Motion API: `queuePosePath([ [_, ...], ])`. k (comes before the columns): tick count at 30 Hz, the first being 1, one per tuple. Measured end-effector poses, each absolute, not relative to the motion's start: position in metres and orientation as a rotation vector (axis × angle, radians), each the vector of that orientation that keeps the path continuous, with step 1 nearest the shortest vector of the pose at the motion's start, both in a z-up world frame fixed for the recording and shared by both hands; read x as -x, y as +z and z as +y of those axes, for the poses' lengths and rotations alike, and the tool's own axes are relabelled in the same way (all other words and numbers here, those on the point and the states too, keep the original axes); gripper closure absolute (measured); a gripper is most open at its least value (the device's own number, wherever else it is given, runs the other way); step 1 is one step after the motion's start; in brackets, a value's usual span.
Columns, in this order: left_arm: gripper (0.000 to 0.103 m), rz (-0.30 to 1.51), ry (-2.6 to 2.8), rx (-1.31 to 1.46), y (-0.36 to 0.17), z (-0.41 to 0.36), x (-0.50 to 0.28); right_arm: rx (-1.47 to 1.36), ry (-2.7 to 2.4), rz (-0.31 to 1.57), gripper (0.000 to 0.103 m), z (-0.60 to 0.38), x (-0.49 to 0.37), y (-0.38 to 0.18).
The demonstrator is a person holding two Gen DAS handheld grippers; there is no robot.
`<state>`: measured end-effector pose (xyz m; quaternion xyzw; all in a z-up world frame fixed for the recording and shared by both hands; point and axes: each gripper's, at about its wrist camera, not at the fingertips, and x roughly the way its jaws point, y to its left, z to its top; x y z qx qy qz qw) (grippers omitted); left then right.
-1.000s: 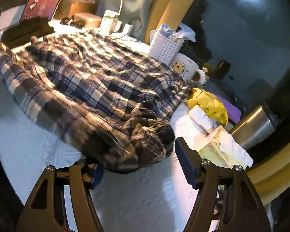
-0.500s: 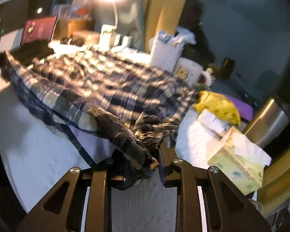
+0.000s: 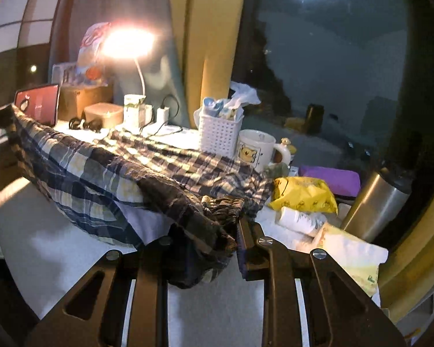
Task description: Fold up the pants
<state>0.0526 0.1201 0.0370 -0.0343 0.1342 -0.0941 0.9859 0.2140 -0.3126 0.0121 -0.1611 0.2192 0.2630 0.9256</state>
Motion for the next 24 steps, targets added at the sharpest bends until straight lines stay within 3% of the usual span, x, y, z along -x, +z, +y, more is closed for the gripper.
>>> queuePosePath([
  [11,0.092,0.228,-0.195,0.029,0.079,0.149,-0.163,0.107,0.483,0.462,0.078,-0.304,-0.276,0.032],
  [24,0.092,0.435,-0.11,0.027,0.021,0.194,-0.313,0.055,0.449,0.651,0.078,-0.261,-0.403,-0.004],
])
